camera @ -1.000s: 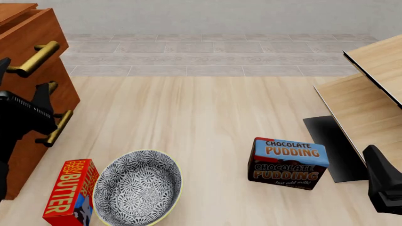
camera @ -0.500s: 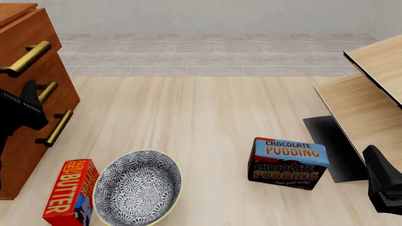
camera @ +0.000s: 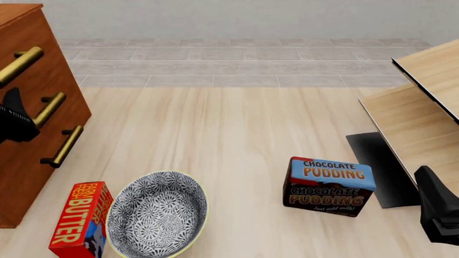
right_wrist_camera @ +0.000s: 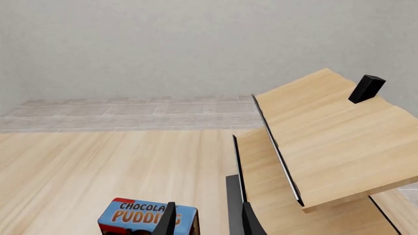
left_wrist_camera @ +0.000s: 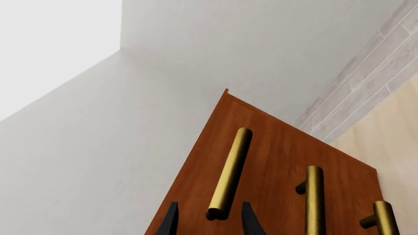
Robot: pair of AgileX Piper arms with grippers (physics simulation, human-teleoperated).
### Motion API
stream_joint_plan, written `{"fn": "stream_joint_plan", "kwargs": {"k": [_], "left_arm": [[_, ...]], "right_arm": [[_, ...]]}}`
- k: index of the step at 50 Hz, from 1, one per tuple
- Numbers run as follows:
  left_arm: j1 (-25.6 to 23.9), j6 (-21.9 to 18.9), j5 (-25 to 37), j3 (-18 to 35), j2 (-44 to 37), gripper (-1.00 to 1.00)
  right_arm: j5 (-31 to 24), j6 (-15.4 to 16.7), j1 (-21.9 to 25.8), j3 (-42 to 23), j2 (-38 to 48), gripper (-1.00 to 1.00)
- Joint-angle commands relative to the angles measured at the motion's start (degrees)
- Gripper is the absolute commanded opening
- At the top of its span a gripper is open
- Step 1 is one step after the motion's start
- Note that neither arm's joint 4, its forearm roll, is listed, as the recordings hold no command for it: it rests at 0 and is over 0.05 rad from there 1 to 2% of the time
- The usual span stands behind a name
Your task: Close the top drawer of the cabinet.
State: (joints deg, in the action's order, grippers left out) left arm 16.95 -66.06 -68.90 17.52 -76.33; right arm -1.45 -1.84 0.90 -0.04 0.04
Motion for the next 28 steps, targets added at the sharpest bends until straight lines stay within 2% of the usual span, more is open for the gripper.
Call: {"fn": "stream_joint_plan", "kwargs": {"k": [1, 9, 17, 21, 28], "left_arm": [[5.5, -0.18, -1.0, 0.85, -0.24, 1.0], [8.86, 0.88, -1.0, 0.69, -0.1, 1.0], [8.83, 1.58, -1.0, -0.33, 0.8, 1.0], [6.45, 2.43, -1.0, -2.21, 2.74, 1.0], [-0.69, 4.77, -0.99, -4.57, 3.25, 1.0]], "right_arm": [[0.02, -0.16, -0.01, 0.0, 0.0, 1.0], [-0.11, -0.11, 0.11, 0.0, 0.0, 1.0], [0.05, 0.03, 0.12, 0.0, -0.01, 1.0], [0.16, 0.16, 0.14, -0.01, -0.01, 1.0], [0.32, 0.49, 0.12, 0.03, -0.03, 1.0]]}}
